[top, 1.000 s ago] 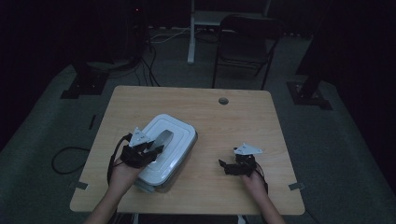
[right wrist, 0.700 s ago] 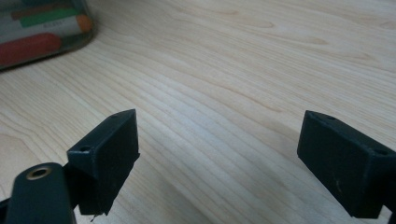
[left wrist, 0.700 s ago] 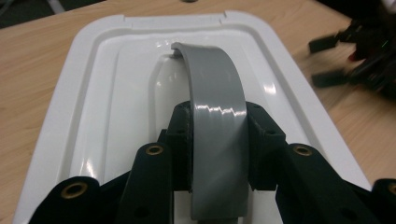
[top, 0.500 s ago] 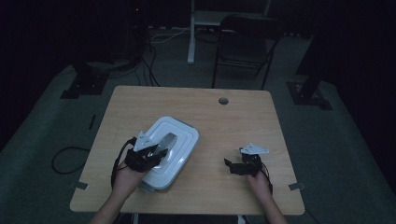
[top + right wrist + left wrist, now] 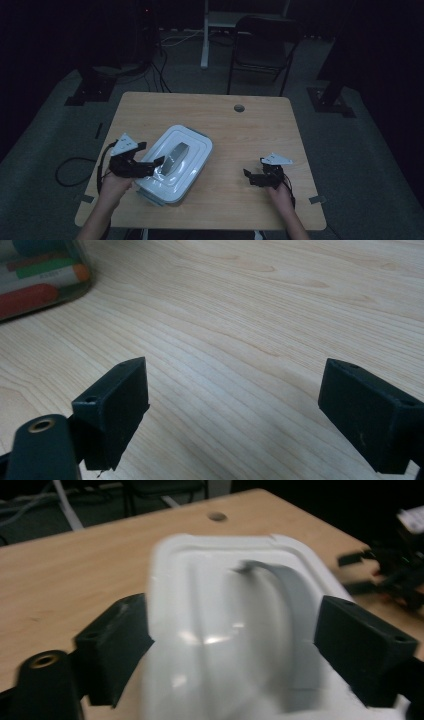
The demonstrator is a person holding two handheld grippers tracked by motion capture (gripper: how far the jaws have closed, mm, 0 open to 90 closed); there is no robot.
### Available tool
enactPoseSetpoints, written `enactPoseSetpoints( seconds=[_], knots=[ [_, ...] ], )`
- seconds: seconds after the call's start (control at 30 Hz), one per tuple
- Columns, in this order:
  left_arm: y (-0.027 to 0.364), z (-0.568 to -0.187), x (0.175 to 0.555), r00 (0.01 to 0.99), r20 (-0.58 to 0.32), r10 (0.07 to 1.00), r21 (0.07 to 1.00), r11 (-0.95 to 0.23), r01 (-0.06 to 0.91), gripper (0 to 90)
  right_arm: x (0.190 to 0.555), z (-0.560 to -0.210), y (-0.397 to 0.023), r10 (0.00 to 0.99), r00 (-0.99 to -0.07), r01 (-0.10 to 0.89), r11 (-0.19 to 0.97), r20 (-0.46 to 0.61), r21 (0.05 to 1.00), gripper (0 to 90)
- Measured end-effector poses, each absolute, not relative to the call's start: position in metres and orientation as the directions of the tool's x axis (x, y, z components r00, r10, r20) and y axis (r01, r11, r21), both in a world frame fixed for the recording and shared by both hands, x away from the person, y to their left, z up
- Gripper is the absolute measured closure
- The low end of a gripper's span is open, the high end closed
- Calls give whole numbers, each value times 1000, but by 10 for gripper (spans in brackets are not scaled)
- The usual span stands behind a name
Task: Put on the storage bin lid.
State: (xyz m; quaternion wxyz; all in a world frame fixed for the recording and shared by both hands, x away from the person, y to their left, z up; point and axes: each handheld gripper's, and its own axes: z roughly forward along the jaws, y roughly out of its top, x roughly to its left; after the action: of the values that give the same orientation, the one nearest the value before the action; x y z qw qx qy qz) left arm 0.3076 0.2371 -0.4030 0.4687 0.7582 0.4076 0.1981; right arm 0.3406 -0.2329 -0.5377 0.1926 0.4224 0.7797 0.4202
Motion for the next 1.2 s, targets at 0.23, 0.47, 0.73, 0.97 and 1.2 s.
enactPoseSetpoints(
  seconds=[0.23, 0.47, 0.73, 0.97, 1.2],
  knots=[
    [267, -432, 334, 514, -67, 855, 892, -180, 415, 6, 341, -539, -232, 819, -571, 501, 294, 56, 814, 125],
    [293, -464, 353, 430, -92, 898, 892, -118, 436, 6, 340, -541, -231, 816, -576, 503, 303, 53, 809, 125],
    [306, -501, 362, 367, -89, 926, 843, -126, 523, 6, 340, -542, -231, 817, -574, 507, 302, 55, 807, 125],
    [294, -524, 358, 393, -103, 914, 817, -148, 558, 6, 341, -541, -233, 824, -563, 510, 292, 58, 810, 125],
    [279, -529, 352, 424, -73, 903, 815, -191, 547, 13, 341, -542, -233, 827, -560, 514, 294, 55, 806, 125]
  ],
)
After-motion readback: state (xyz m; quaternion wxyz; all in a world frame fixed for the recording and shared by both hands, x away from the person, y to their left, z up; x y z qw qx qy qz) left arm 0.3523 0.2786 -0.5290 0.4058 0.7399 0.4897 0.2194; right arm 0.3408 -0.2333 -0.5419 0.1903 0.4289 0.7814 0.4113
